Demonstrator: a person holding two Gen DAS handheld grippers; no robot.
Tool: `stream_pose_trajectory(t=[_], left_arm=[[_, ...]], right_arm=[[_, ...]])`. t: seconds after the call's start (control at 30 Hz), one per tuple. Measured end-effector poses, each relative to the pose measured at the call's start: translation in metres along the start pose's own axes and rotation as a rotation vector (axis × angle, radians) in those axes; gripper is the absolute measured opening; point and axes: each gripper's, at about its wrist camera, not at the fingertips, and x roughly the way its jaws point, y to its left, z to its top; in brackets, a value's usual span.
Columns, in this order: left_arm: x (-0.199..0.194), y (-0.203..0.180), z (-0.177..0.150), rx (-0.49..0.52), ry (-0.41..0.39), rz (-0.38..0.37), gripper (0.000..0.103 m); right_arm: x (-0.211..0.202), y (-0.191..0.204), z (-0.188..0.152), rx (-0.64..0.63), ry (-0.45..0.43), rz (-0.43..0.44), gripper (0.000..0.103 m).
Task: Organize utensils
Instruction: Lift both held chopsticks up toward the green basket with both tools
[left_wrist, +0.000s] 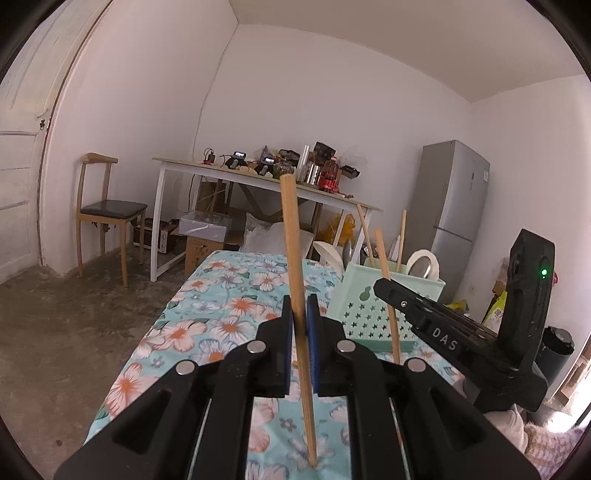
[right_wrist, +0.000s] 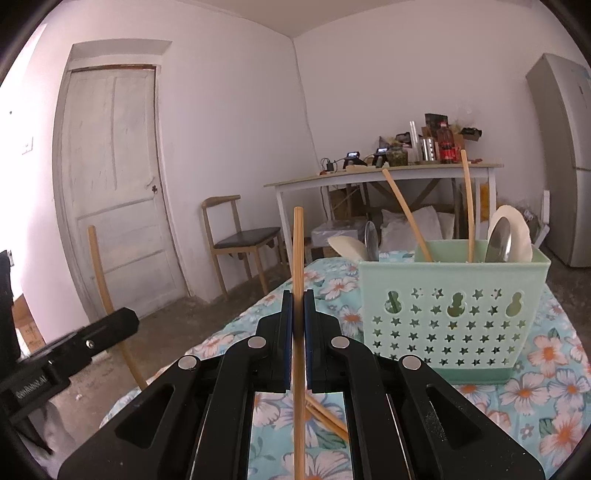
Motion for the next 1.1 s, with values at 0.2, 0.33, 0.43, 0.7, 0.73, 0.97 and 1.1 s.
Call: stream_pose_trajectory(t=[0.2, 0.33, 0.43, 0.7, 0.73, 0.97, 1.1], left_arm=[[-0.016, -0.009, -0.004, 0.025, 0.029, -0.006, 0.007], [-0.020, -0.006, -0.006, 0.012, 0.052, 0.000, 0.007], [-0.023, -0.004, -0.006, 0.009, 0.057, -0.003, 0.007], [-0.026, -0.003, -0.007, 0.001, 0.063, -0.006, 0.007], [-0.026, -0.002, -0.007, -0.005, 0.064, -0.009, 0.007], [-0.027, 0.006, -0.006, -0.043, 0.067, -0.033, 0.007], [-0.026, 0.009, -0.006, -0.053, 0.068, -0.041, 0.007]], right_arm=[[-0.010, 0.006, -0.004, -0.019, 0.004, -0.001, 0.004], [-0.016, 0.008, -0.001, -0.019, -0.008, 0.000, 0.004], [-0.016, 0.008, -0.002, -0.015, -0.001, 0.000, 0.004], [-0.014, 0.012, 0.015, 0.028, -0.003, 0.049, 0.004], [-0.013, 0.013, 0.018, 0.034, -0.004, 0.059, 0.004], [-0.007, 0.018, 0.050, 0.165, 0.024, 0.220, 0.004], [-0.007, 0.022, 0.058, 0.168, 0.050, 0.253, 0.004]])
